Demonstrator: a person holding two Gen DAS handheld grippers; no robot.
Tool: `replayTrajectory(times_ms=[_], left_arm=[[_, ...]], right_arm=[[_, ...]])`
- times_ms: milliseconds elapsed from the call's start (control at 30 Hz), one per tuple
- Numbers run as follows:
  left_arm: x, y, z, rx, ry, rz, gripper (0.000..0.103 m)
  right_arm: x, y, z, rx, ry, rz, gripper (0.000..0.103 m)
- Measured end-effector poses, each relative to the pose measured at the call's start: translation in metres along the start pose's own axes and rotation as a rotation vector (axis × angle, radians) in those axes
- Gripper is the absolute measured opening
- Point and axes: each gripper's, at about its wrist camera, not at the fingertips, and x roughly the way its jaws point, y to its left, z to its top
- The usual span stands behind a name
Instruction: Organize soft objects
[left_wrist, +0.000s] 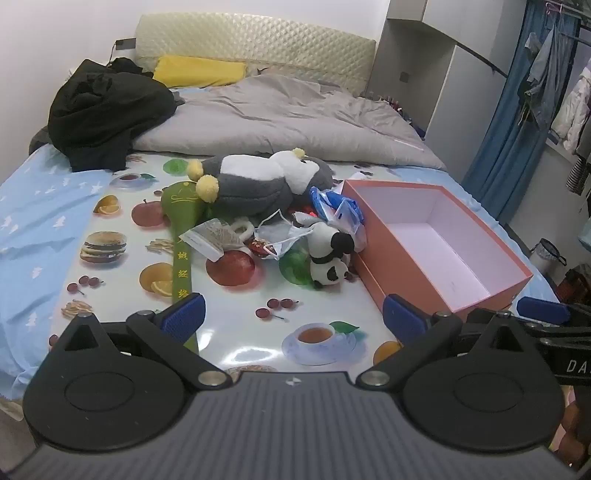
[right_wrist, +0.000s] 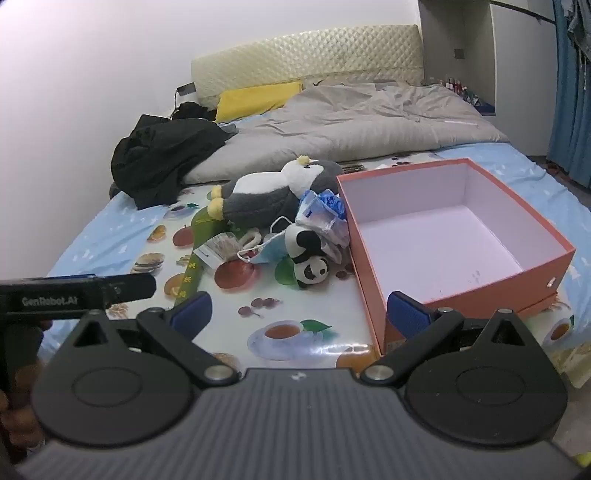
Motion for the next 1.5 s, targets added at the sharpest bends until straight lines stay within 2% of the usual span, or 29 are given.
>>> replayTrajectory(times_ms=[100, 367, 1500], left_arm=[[0.000, 0.000, 0.000, -0.002, 0.018, 0.000, 0.103], [-0.001, -0.002, -0.001, 0.012, 0.016, 0.000, 0.103], [0.010, -0.008, -0.009, 0.024, 0.047, -0.013, 0.103]], right_arm=[[-0.001, -0.005, -0.003, 0.028, 0.010, 0.016, 0.103], [0.001, 0.000, 0.000, 0.020, 0.026, -0.009, 0.103], [-0.002, -0.007, -0.008, 0.013, 0.035, -0.019, 0.103]])
